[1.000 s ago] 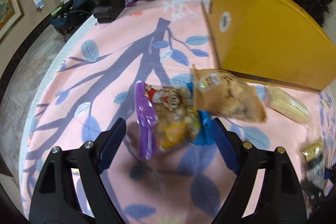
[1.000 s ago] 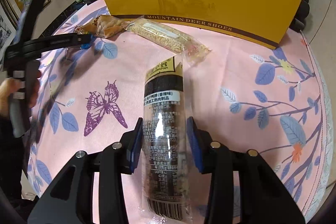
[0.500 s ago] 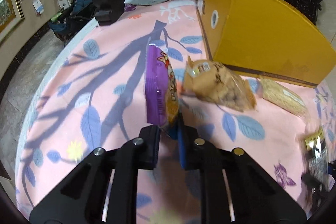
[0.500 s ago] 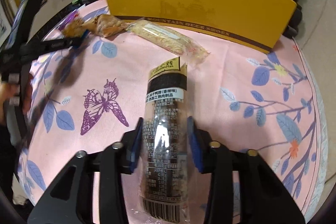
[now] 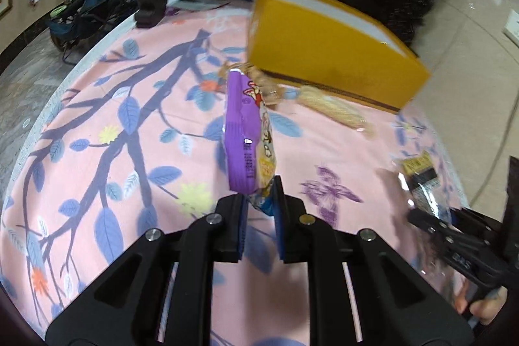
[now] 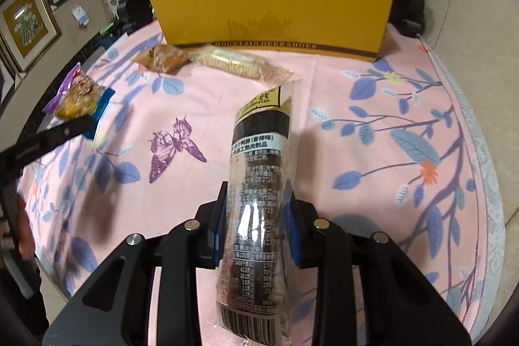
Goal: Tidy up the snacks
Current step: 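Carry the purple bag and dark tube pack into the yellow box and release them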
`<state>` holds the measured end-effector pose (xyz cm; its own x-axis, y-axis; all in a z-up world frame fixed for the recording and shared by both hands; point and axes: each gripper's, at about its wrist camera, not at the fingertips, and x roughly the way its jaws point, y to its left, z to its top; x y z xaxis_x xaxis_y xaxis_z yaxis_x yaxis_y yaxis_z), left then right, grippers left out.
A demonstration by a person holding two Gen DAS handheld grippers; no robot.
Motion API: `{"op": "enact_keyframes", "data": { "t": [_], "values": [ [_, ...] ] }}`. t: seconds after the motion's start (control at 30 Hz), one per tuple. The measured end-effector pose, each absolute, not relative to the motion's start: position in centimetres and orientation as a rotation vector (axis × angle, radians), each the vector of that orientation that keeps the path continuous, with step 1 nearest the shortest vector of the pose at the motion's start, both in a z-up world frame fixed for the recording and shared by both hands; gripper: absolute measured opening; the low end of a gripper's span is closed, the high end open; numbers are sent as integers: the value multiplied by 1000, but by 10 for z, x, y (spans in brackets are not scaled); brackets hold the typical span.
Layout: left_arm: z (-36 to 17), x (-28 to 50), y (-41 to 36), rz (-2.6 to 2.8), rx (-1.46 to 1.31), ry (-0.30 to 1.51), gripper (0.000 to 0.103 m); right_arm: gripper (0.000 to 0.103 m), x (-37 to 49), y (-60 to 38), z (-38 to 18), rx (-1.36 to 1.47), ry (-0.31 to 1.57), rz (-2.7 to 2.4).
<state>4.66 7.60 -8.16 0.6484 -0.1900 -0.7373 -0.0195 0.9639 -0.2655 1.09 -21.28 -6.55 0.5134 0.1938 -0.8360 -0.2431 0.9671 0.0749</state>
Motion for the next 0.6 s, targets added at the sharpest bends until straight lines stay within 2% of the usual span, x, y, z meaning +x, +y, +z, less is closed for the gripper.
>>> {"op": "enact_keyframes", "data": {
  "t": [0.33,0.6],
  "values": [
    [-44,53,46,-166,-211,829,14,32,29,-217,-38,-15,972,284],
    [15,154,34,-165,-196,815,14,32,126,-212,27,10,913,282]
  ]
}}
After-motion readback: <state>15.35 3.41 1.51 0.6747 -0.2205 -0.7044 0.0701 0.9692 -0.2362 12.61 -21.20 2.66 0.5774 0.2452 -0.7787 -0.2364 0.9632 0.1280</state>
